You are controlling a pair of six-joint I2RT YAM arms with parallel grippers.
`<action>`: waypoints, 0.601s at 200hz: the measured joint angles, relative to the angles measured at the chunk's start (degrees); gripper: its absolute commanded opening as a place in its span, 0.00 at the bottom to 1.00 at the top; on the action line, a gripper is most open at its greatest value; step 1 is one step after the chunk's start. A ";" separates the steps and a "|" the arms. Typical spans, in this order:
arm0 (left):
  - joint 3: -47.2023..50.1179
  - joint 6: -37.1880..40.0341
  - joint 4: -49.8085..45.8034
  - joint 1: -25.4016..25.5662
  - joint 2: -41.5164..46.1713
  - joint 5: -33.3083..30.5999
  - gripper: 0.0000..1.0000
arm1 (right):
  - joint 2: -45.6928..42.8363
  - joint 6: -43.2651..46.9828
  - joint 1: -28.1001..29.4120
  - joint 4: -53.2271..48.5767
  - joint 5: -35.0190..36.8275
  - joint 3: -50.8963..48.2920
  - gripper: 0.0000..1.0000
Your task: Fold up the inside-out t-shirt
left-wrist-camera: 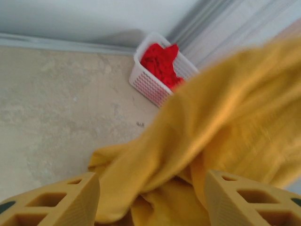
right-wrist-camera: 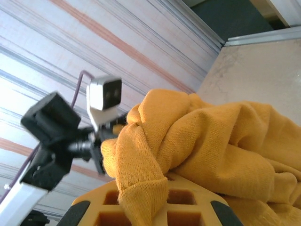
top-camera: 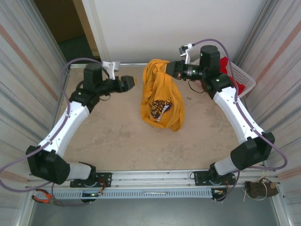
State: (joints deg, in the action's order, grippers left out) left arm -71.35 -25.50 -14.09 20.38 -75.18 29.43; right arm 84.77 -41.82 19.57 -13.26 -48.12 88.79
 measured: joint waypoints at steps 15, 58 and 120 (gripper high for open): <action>3.96 0.48 2.43 4.70 2.34 -3.67 0.64 | 0.11 -0.20 0.00 0.02 -0.17 0.00 0.00; 9.92 3.41 9.73 14.93 3.87 -14.08 0.66 | 0.11 -0.22 0.31 0.44 -0.33 0.00 0.00; 8.13 5.42 13.35 15.04 -0.20 -23.56 0.38 | 0.13 -0.22 1.44 0.44 -0.37 -0.04 0.00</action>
State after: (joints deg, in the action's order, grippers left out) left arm -63.22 -20.08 -0.73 35.42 -75.37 5.87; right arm 84.90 -42.04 21.02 -12.82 -48.49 88.75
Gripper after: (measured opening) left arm 0.535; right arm 0.056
